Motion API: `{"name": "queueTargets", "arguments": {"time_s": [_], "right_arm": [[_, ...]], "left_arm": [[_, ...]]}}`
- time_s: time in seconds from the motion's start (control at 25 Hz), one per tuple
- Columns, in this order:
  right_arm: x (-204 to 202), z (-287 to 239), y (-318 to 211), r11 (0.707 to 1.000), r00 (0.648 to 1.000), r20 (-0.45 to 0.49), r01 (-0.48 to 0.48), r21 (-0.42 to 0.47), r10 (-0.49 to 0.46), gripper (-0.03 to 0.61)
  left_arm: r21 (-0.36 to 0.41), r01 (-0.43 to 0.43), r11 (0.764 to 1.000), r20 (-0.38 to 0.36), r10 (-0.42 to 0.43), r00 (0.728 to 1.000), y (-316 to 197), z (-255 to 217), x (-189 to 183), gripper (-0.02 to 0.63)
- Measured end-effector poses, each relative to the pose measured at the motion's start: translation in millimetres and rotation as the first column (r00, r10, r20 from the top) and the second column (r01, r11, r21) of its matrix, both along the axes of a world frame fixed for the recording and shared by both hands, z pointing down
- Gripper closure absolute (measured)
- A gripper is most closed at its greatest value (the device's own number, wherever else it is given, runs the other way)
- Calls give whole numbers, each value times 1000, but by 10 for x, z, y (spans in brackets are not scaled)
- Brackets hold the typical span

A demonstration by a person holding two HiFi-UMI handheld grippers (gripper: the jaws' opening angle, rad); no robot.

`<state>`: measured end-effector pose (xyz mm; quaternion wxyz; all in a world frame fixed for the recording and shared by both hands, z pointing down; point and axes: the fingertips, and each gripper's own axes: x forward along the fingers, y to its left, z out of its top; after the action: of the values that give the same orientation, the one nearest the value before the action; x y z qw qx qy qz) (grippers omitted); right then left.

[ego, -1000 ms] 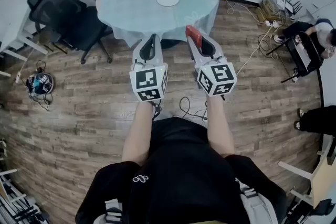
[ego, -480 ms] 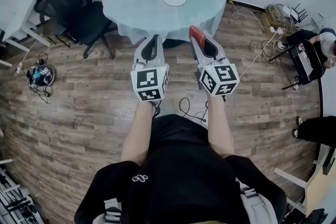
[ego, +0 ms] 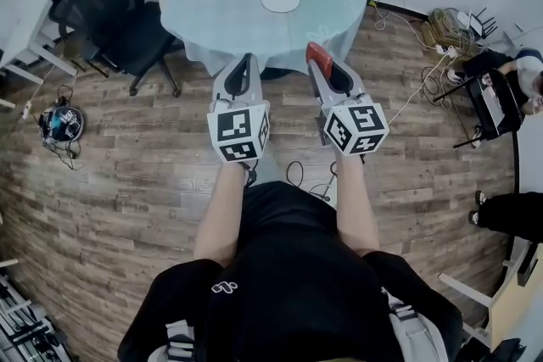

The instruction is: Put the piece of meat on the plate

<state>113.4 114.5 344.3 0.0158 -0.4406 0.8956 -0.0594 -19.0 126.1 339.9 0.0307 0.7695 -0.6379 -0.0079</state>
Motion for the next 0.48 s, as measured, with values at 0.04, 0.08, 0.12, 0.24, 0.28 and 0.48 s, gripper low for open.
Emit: {"name": "queueTargets", "arguments": {"time_s": [0.04,0.08,0.12,0.24,0.28,0.48], "right_arm": [[9,1,-62,1000,1000,0,-4,1,4,479],[9,7,-123,1000,1000,-1,-5,2,5,479],[4,18,-190,1000,1000,-2,-7,4,7,479],[9,93,-463,1000,1000,3,-20,3,20,479],[14,124,-580,1000,1000,6,-26,0,26,479],[-85,145,-1251,999,998,41,-51,-2,51,479]], "left_arm": [[1,-2,1000,-3,2,1000,-68,5,-3,614],[1,-3,1000,-6,3,1000,-141,14,-14,614],[1,-3,1000,-10,3,1000,-222,32,-29,614],[-6,-8,1000,-13,8,1000,-516,132,-59,614],[-10,-10,1000,-12,10,1000,-627,169,-65,614],[-35,-26,999,16,27,1000,-1270,249,-182,614]]}}
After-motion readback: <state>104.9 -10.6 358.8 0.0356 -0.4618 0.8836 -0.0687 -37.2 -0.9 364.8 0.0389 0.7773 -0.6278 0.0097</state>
